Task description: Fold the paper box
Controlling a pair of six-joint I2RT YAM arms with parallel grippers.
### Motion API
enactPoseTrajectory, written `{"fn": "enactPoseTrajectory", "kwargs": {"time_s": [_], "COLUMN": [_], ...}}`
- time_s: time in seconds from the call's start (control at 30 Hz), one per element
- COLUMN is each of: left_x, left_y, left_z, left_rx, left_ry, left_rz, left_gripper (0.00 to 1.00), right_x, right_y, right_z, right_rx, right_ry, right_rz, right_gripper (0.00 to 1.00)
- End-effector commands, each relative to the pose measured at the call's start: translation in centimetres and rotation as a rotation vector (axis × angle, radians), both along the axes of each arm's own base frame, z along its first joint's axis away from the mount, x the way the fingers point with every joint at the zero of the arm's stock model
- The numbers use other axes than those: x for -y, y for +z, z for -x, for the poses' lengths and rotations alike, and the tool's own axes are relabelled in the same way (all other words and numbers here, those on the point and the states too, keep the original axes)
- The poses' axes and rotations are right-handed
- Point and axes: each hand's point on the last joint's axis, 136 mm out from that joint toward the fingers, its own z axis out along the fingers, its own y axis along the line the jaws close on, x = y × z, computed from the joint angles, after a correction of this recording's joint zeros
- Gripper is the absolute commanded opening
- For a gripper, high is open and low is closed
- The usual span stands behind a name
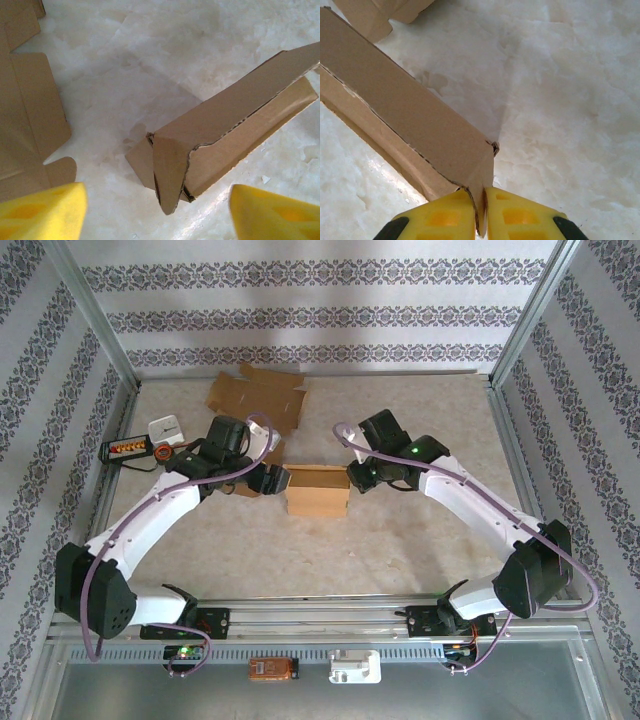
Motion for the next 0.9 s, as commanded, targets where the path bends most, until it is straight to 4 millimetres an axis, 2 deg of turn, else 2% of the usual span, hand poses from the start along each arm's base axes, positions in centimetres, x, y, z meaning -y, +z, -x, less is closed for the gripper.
{"fn": "enactPoseTrajectory", "kwargs": {"time_s": [0.0, 0.13, 0.2, 0.4, 0.5, 0.67, 0.87], "left_x": [0.2, 0.3, 0.4, 1.0, 1.0, 1.0, 1.8], "left_y": [-0.5, -0.1, 0.1, -0.3, -0.5, -0.1, 0.0], "left_z": [-0.2, -0.4, -0.4, -0.3, -0.2, -0.2, -0.1], "left_rx": [0.003, 0.018, 0.02, -0.012, -0.033, -0.06, -0.11], "left_ry": [0.002, 0.008, 0.008, 0.008, 0.014, 0.054, 0.076], "left_rz": [-0.013, -0.004, 0.008, 0.041, 0.041, 0.068, 0.133], "left_gripper": [0.64, 0.43, 0.36, 0.28, 0.23, 0.05, 0.02], "right_x": [-0.1, 0.0, 0.0, -0.2, -0.5, -0.7, -0.9], "right_y": [0.9, 1.4, 1.5, 1.4, 1.4, 1.4, 1.8], "right_z": [-0.1, -0.1, 0.1, 0.4, 0.3, 0.0, 0.0], "right_rx": [0.013, 0.019, 0.015, -0.003, -0.019, -0.066, -0.155], "right_ry": [-0.014, -0.024, -0.02, -0.018, -0.031, -0.109, -0.208], "right_rz": [0.008, 0.008, 0.003, -0.009, -0.025, -0.07, -0.144], "right_gripper": [0.15, 0.19, 0.18, 0.1, 0.1, 0.1, 0.1]}}
